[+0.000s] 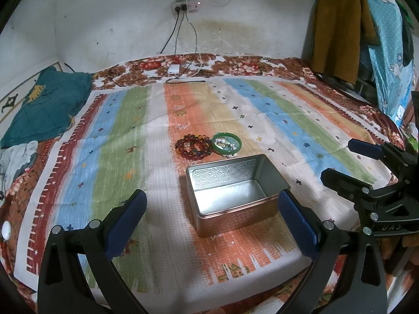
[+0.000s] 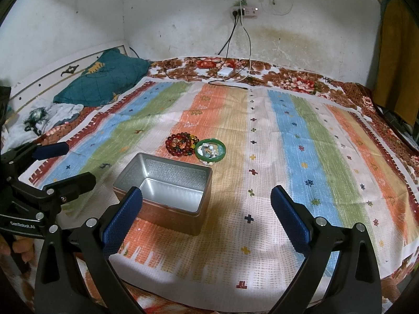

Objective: Organize jewelry

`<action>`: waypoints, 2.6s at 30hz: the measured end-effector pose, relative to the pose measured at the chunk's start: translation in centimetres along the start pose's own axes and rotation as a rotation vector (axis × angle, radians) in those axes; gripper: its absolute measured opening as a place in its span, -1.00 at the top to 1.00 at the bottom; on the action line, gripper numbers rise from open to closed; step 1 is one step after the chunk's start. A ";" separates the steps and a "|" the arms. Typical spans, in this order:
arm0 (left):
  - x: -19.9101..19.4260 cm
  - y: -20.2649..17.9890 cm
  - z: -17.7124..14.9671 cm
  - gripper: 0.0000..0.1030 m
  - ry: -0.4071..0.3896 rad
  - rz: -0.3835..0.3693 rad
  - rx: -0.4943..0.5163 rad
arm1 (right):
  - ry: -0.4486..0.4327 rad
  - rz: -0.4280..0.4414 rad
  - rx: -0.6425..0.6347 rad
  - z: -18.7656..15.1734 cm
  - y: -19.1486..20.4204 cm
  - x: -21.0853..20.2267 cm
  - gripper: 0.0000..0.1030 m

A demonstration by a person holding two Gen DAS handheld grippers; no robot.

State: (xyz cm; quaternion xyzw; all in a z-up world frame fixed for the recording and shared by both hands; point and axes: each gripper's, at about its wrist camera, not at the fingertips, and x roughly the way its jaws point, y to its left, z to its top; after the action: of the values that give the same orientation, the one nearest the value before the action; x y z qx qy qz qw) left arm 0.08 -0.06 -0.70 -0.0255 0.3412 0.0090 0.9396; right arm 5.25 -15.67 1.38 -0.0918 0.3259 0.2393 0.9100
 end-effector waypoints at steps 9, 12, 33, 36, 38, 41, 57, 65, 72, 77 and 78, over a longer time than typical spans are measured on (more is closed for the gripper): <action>-0.1 0.9 -0.3 -0.89 0.013 0.000 -0.020 | 0.007 0.003 0.007 0.3 0.2 0.0 -0.93; -0.2 0.9 -0.2 -0.89 0.011 0.000 -0.023 | 0.013 0.009 0.019 0.1 -0.2 0.3 -0.93; 2.0 1.3 1.7 -0.89 0.036 -0.013 -0.024 | 0.040 0.015 0.029 1.7 -0.3 1.8 -0.93; 2.8 1.7 2.1 -0.89 0.063 -0.025 -0.040 | 0.050 0.014 0.026 2.4 -0.5 2.7 -0.93; 3.3 1.9 2.3 -0.89 0.075 -0.039 -0.043 | 0.055 0.013 0.030 2.7 -0.6 3.2 -0.93; 3.8 1.8 2.8 -0.89 0.065 -0.026 -0.018 | 0.070 0.031 0.049 3.3 -1.1 4.1 -0.93; 6.4 3.1 5.4 -0.89 0.073 0.056 -0.081 | 0.110 0.004 0.085 5.4 -2.5 7.0 -0.93; 7.8 3.3 6.3 -0.89 0.085 0.104 -0.056 | 0.137 -0.005 0.087 6.4 -3.1 8.9 -0.93; 10.3 4.7 7.0 -0.89 0.152 0.111 -0.078 | 0.171 -0.014 0.095 7.4 -3.7 11.0 -0.93; 11.9 5.1 7.6 -0.89 0.170 0.104 -0.074 | 0.190 -0.022 0.095 7.8 -4.1 12.4 -0.93; 12.2 5.2 7.7 -0.89 0.171 0.103 -0.071 | 0.193 -0.024 0.096 7.9 -4.2 12.6 -0.93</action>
State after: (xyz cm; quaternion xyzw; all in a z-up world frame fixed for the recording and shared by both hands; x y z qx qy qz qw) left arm 14.16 5.50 -2.83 -0.0418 0.4204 0.0673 0.9039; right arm 20.13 -12.05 -0.52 -0.0748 0.4219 0.2026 0.8805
